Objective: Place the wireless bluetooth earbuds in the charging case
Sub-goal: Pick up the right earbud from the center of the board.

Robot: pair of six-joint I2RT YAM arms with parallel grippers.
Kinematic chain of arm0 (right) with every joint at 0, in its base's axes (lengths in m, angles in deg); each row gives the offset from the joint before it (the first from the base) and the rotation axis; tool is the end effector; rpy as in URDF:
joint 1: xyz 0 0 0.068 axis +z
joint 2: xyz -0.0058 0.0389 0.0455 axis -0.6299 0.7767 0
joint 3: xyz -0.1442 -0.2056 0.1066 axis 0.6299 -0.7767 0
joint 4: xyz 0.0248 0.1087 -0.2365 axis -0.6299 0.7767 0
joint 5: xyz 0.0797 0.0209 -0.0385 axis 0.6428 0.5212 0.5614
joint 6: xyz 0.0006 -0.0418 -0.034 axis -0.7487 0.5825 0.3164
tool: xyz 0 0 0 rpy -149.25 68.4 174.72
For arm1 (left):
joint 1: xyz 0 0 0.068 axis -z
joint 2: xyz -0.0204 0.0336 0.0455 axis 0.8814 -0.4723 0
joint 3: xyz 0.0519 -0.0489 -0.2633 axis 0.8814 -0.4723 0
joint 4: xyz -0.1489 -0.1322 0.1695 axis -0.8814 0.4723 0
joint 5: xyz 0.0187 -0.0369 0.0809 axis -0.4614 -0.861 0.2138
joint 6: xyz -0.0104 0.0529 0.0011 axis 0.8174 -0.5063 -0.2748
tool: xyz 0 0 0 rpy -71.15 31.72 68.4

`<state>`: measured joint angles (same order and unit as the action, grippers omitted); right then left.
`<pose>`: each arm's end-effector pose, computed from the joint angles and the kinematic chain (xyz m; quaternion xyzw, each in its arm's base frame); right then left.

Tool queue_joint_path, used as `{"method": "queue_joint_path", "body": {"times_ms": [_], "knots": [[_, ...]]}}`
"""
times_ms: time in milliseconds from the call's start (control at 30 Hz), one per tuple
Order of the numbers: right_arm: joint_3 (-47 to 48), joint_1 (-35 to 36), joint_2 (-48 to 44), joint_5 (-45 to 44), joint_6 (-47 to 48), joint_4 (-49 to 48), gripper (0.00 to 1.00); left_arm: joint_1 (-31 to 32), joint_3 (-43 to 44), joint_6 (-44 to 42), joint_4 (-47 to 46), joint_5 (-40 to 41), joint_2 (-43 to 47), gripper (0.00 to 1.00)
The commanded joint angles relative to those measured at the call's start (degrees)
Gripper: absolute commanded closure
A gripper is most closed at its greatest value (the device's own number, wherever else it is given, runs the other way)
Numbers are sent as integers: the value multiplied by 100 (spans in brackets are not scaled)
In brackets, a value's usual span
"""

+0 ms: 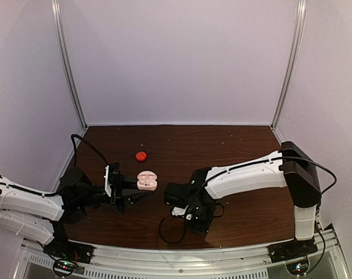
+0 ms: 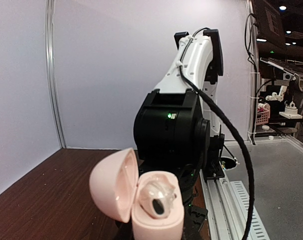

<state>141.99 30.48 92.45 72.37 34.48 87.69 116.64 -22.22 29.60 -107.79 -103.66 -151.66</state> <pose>0.1254 0.3440 0.1543 0.5109 -0.8579 -0.0112 0.0535 0.1109 -0.1884 0.2264 0.4212 0.4856 -0.5359 0.5473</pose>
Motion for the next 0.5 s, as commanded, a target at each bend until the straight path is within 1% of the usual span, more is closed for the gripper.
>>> {"method": "queue_joint_path", "body": {"times_ms": [0, 267, 467], "knots": [[-137, 28, -162, -125, -56, -2, 92, 10, 31, 36, -312, 19, -5, 100], [68, -48, -553, -362, -179, -256, 94, 10, -7, 30, -343, 111, 49, 100], [70, -207, -1370, -622, -323, -1052, 95, -50, -51, -302, -100, 322, 375, 100]]}}
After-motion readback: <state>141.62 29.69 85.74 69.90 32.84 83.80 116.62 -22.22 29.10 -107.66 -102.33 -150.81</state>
